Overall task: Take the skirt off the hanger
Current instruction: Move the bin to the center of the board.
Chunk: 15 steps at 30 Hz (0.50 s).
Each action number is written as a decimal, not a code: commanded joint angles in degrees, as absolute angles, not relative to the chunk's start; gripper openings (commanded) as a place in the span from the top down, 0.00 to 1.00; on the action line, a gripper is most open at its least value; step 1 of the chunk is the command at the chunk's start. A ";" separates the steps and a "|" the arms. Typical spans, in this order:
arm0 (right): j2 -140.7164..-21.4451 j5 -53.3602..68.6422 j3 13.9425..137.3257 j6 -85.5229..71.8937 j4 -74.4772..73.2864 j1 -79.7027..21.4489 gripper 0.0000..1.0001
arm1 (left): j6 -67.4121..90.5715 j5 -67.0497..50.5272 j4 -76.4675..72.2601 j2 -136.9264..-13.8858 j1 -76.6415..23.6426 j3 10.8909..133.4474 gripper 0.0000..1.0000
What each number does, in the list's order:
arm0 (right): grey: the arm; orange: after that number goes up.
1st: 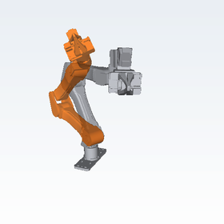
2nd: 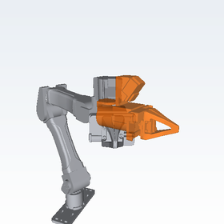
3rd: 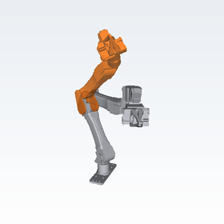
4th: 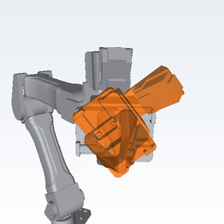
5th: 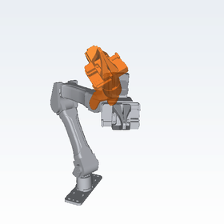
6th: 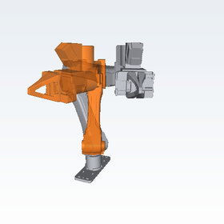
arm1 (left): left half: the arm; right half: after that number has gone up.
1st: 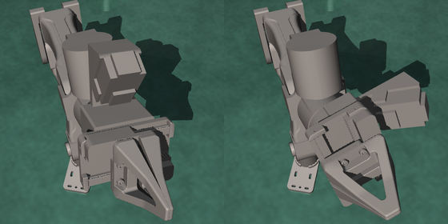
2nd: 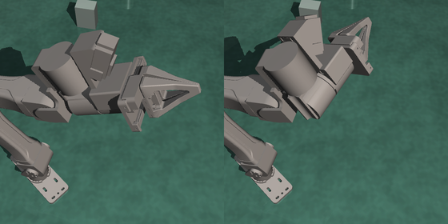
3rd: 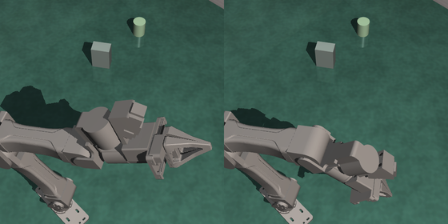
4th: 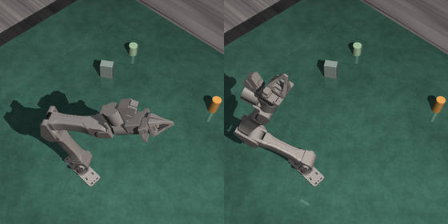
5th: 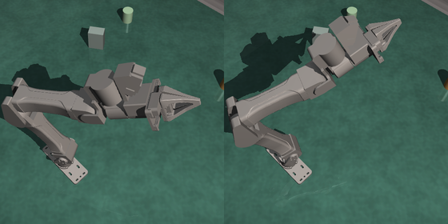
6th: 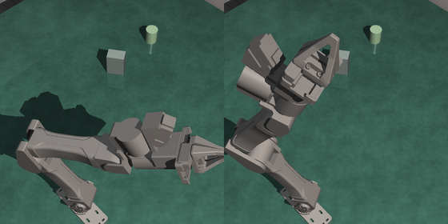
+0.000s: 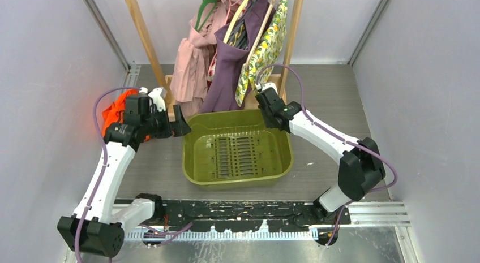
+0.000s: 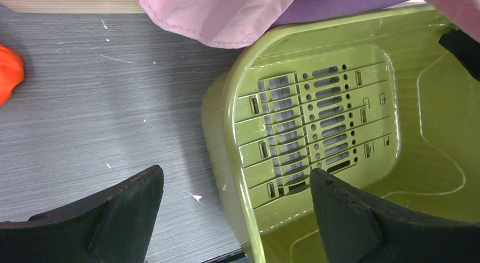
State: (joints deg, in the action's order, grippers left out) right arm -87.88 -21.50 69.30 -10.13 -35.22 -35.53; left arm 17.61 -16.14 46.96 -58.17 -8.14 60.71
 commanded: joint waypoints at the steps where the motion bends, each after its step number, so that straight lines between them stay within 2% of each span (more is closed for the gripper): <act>1: -88.50 -30.18 69.64 -7.04 -27.15 -35.61 0.82 | 16.98 -16.05 44.80 -58.66 -8.35 63.00 0.01; 7: -91.43 -39.43 73.13 -5.59 -26.98 -34.81 0.85 | 16.57 -16.15 44.54 -59.54 -8.34 63.75 0.01; 15: -85.96 -48.34 66.86 -4.70 -26.39 -31.15 0.85 | 15.67 -15.55 44.91 -59.26 -8.30 63.28 0.01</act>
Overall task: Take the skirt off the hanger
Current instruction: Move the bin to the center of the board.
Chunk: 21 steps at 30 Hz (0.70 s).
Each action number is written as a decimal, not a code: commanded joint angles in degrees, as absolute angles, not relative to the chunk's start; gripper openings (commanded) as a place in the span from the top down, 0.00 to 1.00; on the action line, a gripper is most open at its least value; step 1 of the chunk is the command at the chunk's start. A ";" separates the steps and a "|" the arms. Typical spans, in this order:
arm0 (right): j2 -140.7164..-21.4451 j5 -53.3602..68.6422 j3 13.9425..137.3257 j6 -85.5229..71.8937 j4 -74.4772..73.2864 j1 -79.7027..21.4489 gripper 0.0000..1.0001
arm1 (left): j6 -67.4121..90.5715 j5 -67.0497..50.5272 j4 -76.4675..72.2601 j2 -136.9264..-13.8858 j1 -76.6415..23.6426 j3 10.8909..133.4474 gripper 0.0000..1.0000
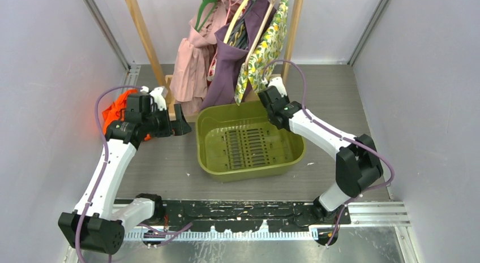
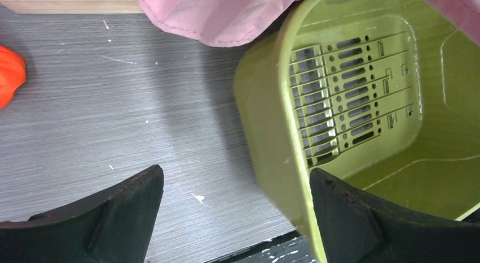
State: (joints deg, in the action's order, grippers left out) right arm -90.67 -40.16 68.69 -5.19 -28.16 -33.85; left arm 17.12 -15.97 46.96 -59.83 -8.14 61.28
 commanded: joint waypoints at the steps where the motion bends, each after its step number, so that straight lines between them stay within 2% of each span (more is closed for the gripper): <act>1: -85.36 -48.70 66.46 -5.08 -26.83 -30.07 0.85 | 15.65 -15.53 44.91 -59.24 -8.33 63.28 0.01; 16: -84.42 -53.51 65.02 -6.12 -23.38 -10.62 0.85 | 14.78 -15.95 45.98 -60.29 -8.94 66.42 0.01; 21: -88.85 -54.08 67.82 -6.34 -21.60 -3.87 0.85 | 13.64 -14.74 46.99 -60.23 -9.55 67.74 0.01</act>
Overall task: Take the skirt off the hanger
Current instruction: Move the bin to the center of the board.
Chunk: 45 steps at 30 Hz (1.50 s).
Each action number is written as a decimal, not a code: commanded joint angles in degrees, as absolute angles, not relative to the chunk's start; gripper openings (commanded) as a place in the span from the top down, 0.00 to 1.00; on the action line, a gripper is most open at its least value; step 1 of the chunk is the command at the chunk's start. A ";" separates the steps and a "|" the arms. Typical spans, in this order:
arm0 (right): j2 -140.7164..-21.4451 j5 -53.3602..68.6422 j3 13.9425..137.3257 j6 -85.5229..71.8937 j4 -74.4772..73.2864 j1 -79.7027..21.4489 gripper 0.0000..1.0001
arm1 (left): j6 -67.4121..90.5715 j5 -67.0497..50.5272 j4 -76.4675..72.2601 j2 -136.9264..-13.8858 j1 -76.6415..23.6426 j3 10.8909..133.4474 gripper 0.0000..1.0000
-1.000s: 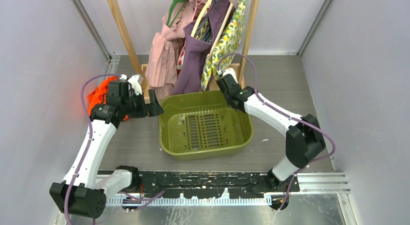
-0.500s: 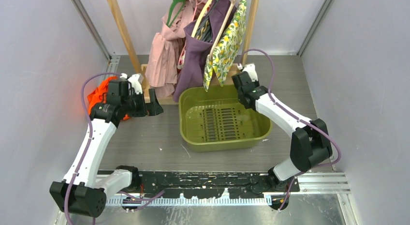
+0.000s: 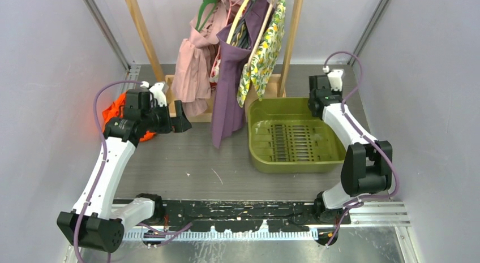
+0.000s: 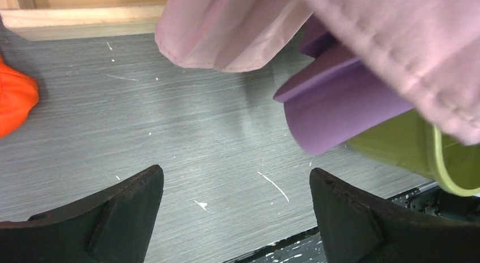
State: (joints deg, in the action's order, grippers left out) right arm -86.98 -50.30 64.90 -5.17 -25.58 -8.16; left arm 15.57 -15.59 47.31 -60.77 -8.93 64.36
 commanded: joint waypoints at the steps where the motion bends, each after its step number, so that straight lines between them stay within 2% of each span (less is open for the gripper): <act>1: -91.00 -53.95 69.32 -6.58 -21.96 -2.69 0.85 | 13.42 -14.64 47.02 -60.29 -9.71 68.09 0.01; 10: -104.47 -52.88 83.25 -5.10 -22.77 2.22 0.86 | 12.94 -12.93 47.02 -59.26 -9.95 67.17 0.01; 15: -107.03 -52.35 87.13 -5.39 -23.96 3.87 0.87 | 13.31 -12.14 47.01 -58.18 -9.93 66.07 0.00; 21: -100.22 -42.05 83.54 -9.87 -26.97 3.88 0.79 | 12.66 -11.37 47.02 -59.02 -9.98 66.44 0.01; 26: -89.24 -30.81 76.98 -13.27 -28.57 3.43 0.71 | 10.13 -9.47 50.94 -63.10 -10.02 70.70 0.01; 31: -80.94 -28.08 74.69 -12.14 -30.37 -1.88 0.68 | 6.05 -3.91 54.84 -67.16 -13.00 78.24 0.01; 34: -79.08 -28.21 78.94 -7.62 -31.46 -7.25 0.60 | 4.78 -0.24 56.14 -69.46 -15.91 83.89 0.01; 45: -85.34 -18.87 104.60 -7.60 -30.68 -12.28 0.52 | 4.27 6.37 49.01 -71.85 -19.91 99.18 0.01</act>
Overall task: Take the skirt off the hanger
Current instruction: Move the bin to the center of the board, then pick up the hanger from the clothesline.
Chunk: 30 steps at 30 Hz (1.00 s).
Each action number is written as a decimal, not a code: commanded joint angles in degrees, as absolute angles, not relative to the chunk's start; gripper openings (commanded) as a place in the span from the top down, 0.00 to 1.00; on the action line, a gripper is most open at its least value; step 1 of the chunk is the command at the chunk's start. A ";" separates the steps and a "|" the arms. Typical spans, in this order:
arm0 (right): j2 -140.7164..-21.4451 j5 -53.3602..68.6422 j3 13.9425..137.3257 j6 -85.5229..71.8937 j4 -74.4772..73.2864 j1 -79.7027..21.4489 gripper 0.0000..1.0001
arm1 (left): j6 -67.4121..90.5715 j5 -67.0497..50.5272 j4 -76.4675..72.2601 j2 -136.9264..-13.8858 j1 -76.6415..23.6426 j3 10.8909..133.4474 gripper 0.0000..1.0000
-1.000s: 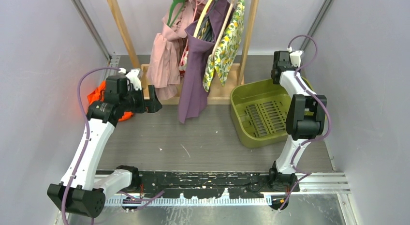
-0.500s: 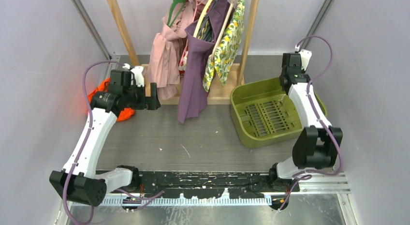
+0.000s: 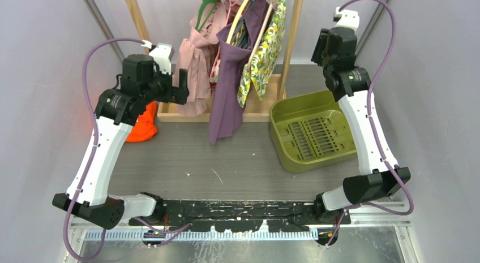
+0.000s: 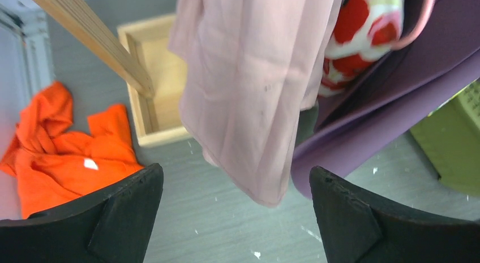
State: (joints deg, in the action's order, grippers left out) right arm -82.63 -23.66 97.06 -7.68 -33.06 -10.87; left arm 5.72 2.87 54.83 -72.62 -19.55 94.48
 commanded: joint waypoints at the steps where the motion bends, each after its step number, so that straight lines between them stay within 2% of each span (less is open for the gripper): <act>1: -86.40 -16.30 106.12 -7.76 -30.49 -12.78 0.52 | 3.59 6.67 47.82 -72.00 -19.88 99.95 0.01; 8: -93.86 -9.57 117.09 -7.11 -31.03 -17.98 0.51 | 2.01 6.57 45.56 -75.56 -20.98 106.56 0.00; 18: -96.94 -2.28 124.64 -12.42 -30.06 -19.82 0.50 | 4.93 2.47 43.96 -70.48 -21.10 97.21 0.01; 30: -104.37 4.87 134.11 -19.37 -26.77 -21.13 0.50 | 3.67 1.73 43.04 -70.05 -21.09 95.38 0.01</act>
State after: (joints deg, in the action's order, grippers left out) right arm -100.82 1.21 130.32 -15.66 -30.20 -20.38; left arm 4.03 3.09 46.46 -71.33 -20.88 95.81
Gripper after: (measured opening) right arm 0.498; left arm 0.994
